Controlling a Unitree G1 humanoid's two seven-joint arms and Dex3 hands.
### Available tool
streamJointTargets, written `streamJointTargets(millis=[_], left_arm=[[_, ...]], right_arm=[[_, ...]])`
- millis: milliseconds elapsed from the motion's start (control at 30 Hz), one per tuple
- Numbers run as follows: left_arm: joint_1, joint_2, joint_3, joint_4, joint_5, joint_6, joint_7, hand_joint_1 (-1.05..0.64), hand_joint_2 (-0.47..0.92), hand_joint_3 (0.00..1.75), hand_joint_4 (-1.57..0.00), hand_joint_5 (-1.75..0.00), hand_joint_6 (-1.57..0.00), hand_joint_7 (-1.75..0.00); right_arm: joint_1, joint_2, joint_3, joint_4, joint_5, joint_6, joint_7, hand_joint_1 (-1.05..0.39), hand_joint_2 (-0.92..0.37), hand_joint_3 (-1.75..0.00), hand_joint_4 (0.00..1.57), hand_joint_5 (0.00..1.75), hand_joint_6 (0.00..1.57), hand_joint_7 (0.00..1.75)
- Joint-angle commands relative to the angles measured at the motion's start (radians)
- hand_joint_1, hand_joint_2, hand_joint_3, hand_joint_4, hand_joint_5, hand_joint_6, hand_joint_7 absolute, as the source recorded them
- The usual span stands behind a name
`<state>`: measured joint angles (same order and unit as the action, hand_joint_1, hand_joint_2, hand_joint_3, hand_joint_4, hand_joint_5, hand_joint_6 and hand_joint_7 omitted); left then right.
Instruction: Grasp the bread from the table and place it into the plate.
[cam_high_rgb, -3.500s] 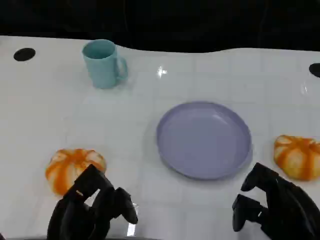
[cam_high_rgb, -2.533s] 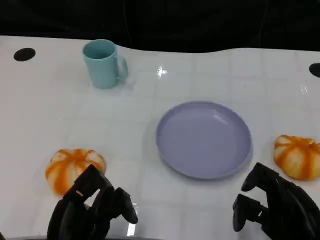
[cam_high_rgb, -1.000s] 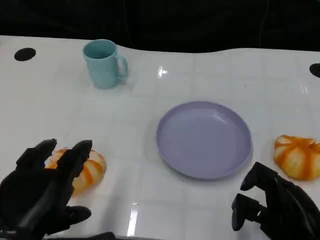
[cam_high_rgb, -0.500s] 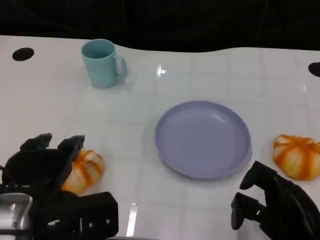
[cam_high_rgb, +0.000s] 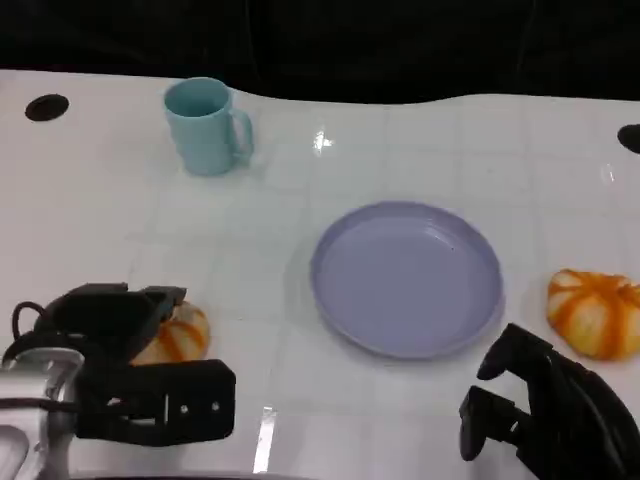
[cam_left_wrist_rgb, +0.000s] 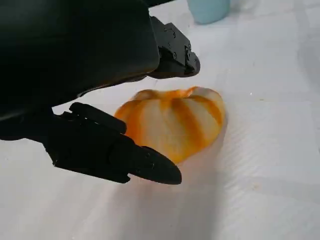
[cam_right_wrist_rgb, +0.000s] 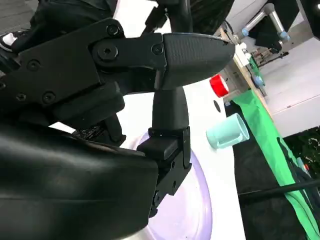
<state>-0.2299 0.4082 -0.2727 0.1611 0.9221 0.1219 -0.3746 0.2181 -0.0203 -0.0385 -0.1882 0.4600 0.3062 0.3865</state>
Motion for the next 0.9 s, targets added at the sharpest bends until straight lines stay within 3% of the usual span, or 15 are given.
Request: streamJointTargets(millis=[33, 333, 433, 500, 533, 567, 600, 667, 733, 767, 800, 833, 867, 900], left_arm=[[-0.048, 0.034, -0.017, 0.082, -0.038, -0.028, 0.042, -0.55, 0.88, 0.00, -0.10, -0.04, -0.17, 0.00], [-0.152, 0.036, -0.053, 0.265, -0.104, -0.053, 0.063, -0.57, 0.91, 0.01, -0.04, 0.00, -0.14, 0.00], [-0.181, 0.034, -0.038, 0.362, -0.177, -0.125, 0.087, -0.43, 0.92, 0.06, -0.12, -0.05, -0.20, -0.02], [-0.191, 0.030, -0.028, 0.417, -0.215, -0.167, 0.138, -0.27, 0.92, 0.22, -0.41, -0.20, -0.38, -0.09], [-0.193, 0.028, -0.022, 0.442, -0.232, -0.200, 0.176, -0.25, 0.92, 0.25, -0.48, -0.23, -0.42, -0.10], [-0.193, 0.027, -0.018, 0.463, -0.246, -0.233, 0.218, -0.25, 0.92, 0.34, -0.63, -0.34, -0.57, -0.13], [-0.194, 0.027, -0.016, 0.483, -0.256, -0.260, 0.253, -0.26, 0.92, 0.40, -0.72, -0.65, -0.77, -0.15], [-0.201, 0.028, -0.021, 0.512, -0.267, -0.290, 0.292, -0.27, 0.92, 0.41, -0.75, -0.88, -0.92, -0.16], [-0.209, 0.027, -0.027, 0.543, -0.274, -0.312, 0.327, -0.28, 0.92, 0.42, -0.76, -0.94, -0.96, -0.16], [-0.211, 0.022, -0.029, 0.562, -0.274, -0.323, 0.360, -0.29, 0.90, 0.50, -0.79, -1.19, -1.08, -0.31], [-0.214, 0.019, -0.032, 0.581, -0.270, -0.337, 0.397, -0.29, 0.84, 0.68, -0.83, -1.46, -0.98, -0.85], [-0.217, 0.017, -0.036, 0.597, -0.267, -0.348, 0.424, -0.29, 0.81, 0.74, -0.87, -1.63, -0.80, -1.38], [-0.220, 0.016, -0.044, 0.612, -0.259, -0.355, 0.451, -0.30, 0.80, 0.75, -0.88, -1.69, -0.75, -1.56], [-0.225, 0.016, -0.052, 0.624, -0.251, -0.355, 0.470, -0.30, 0.84, 0.63, -0.90, -1.72, -0.70, -1.65]], right_arm=[[0.002, -0.004, -0.002, -0.006, 0.005, -0.012, 0.002, -0.57, -0.92, -0.42, 0.76, 1.75, 0.48, 1.74], [0.000, -0.008, -0.007, -0.001, 0.010, -0.010, 0.013, -0.56, -0.92, -0.44, 0.75, 1.75, 0.47, 1.74], [0.003, -0.005, -0.005, -0.004, 0.007, -0.011, 0.010, -0.57, -0.92, -0.42, 0.76, 1.75, 0.48, 1.74], [0.005, -0.006, -0.003, -0.007, 0.005, -0.013, 0.010, -0.56, -0.92, -0.43, 0.75, 1.75, 0.47, 1.74], [0.006, -0.007, -0.001, -0.007, -0.001, -0.021, 0.011, -0.56, -0.92, -0.43, 0.75, 1.75, 0.47, 1.74], [0.006, -0.006, -0.001, -0.006, -0.002, -0.024, 0.011, -0.55, -0.92, -0.44, 0.75, 1.75, 0.47, 1.75], [0.006, -0.005, -0.002, -0.005, -0.001, -0.025, 0.012, -0.55, -0.92, -0.45, 0.75, 1.75, 0.47, 1.75], [0.005, -0.004, -0.002, -0.003, 0.002, -0.024, 0.013, -0.56, -0.92, -0.45, 0.75, 1.75, 0.47, 1.75], [0.004, -0.005, -0.002, -0.002, 0.003, -0.025, 0.014, -0.56, -0.92, -0.45, 0.75, 1.75, 0.47, 1.75], [0.005, -0.007, 0.000, -0.002, -0.002, -0.027, 0.012, -0.55, -0.92, -0.45, 0.76, 1.75, 0.47, 1.75], [0.006, -0.006, 0.000, -0.002, -0.005, -0.031, 0.011, -0.55, -0.92, -0.45, 0.76, 1.75, 0.48, 1.75], [0.006, -0.006, 0.001, -0.002, -0.007, -0.034, 0.011, -0.54, -0.92, -0.46, 0.76, 1.75, 0.48, 1.75], [0.006, -0.007, 0.001, -0.003, -0.007, -0.033, 0.011, -0.54, -0.92, -0.46, 0.76, 1.75, 0.48, 1.75], [0.006, -0.007, 0.001, -0.003, -0.006, -0.032, 0.011, -0.54, -0.92, -0.46, 0.76, 1.75, 0.48, 1.75]])
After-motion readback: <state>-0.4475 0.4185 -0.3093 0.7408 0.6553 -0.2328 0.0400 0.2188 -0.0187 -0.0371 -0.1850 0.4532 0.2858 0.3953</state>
